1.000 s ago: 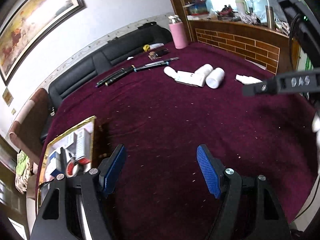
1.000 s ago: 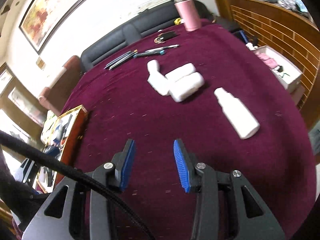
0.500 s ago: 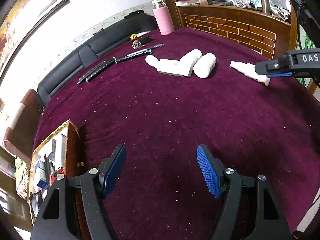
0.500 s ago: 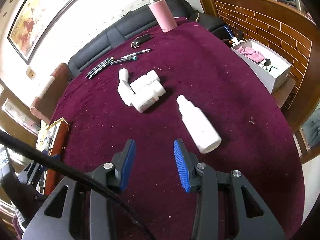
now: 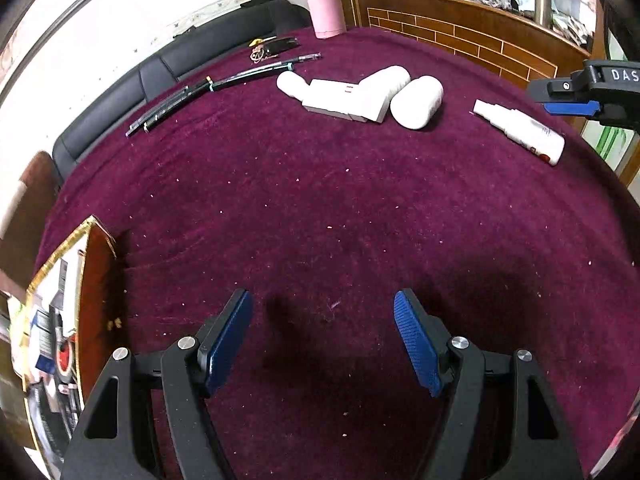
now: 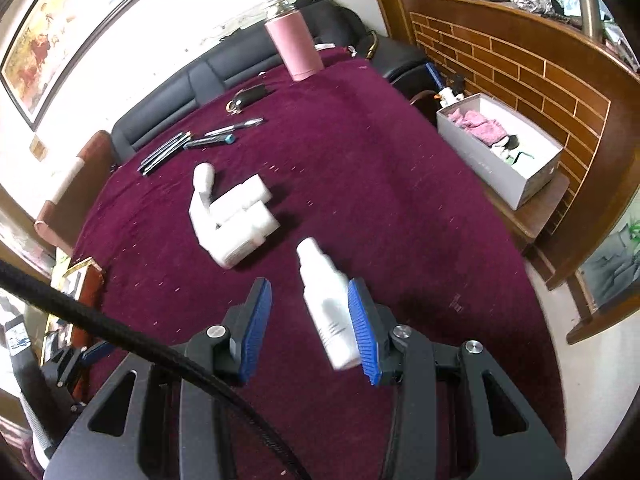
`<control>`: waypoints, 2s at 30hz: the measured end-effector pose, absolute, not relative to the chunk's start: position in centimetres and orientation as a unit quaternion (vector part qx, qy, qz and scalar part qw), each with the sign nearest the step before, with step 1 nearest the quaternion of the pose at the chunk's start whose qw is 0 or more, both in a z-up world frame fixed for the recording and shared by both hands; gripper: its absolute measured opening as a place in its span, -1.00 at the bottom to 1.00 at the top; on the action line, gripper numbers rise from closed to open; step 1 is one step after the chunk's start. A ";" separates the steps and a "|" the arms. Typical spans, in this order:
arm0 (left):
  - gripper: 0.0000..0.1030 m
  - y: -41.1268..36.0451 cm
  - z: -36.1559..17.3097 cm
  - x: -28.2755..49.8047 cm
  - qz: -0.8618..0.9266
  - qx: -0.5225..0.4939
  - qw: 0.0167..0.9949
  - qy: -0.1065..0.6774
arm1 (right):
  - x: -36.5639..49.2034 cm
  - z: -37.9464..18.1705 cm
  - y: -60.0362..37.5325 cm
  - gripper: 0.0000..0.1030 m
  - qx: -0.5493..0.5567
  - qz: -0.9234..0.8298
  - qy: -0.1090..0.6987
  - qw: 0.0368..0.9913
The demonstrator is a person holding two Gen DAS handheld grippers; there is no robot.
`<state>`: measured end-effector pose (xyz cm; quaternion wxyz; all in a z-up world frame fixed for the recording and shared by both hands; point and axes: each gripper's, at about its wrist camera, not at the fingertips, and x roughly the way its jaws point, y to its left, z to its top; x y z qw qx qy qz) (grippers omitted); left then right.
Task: Organize objects
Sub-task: 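Move the right gripper to the white spray bottle and grasp it, then grasp a white pill bottle with the left gripper while the right holds the spray bottle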
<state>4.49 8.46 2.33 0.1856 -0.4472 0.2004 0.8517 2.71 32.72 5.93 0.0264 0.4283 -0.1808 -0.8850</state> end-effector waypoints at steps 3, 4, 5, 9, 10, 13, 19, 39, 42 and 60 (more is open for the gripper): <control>0.52 8.0 2.2 4.2 0.853 -0.448 0.183 0.193 | 1.8 5.7 32.9 -0.25 0.435 -0.885 -0.164 0.020; 0.54 7.9 2.2 4.1 0.854 -0.449 0.183 0.190 | 1.4 5.5 32.7 -0.25 0.439 -0.884 -0.156 0.020; 0.57 7.7 2.2 4.1 0.854 -0.449 0.183 0.186 | 1.1 5.2 32.6 -0.25 0.444 -0.883 -0.149 0.020; 0.65 7.4 2.0 4.0 0.857 -0.448 0.183 0.176 | 0.2 4.1 31.6 -0.25 0.464 -0.877 -0.125 0.024; 0.69 7.3 2.0 4.0 0.859 -0.448 0.181 0.172 | 0.1 3.7 31.3 -0.25 0.468 -0.876 -0.118 0.021; 0.97 6.2 1.3 3.3 0.863 -0.455 0.173 0.135 | -0.1 3.1 30.8 -0.26 0.474 -0.874 -0.108 0.016; 0.96 5.7 1.1 3.2 0.862 -0.459 0.186 0.109 | 0.2 2.2 30.1 -0.46 0.476 -0.874 -0.092 -0.005; 0.82 19.2 5.9 -1.8 0.824 -0.367 0.343 0.263 | 1.5 1.5 33.1 -0.46 0.429 -0.876 -0.219 0.042; 0.80 20.2 5.6 -3.2 0.816 -0.369 0.354 0.271 | 1.5 1.4 33.5 -0.46 0.428 -0.872 -0.231 0.049; -0.15 22.6 2.9 -5.9 0.773 -0.448 0.383 0.235 | 1.6 1.3 33.8 -0.46 0.425 -0.873 -0.233 0.054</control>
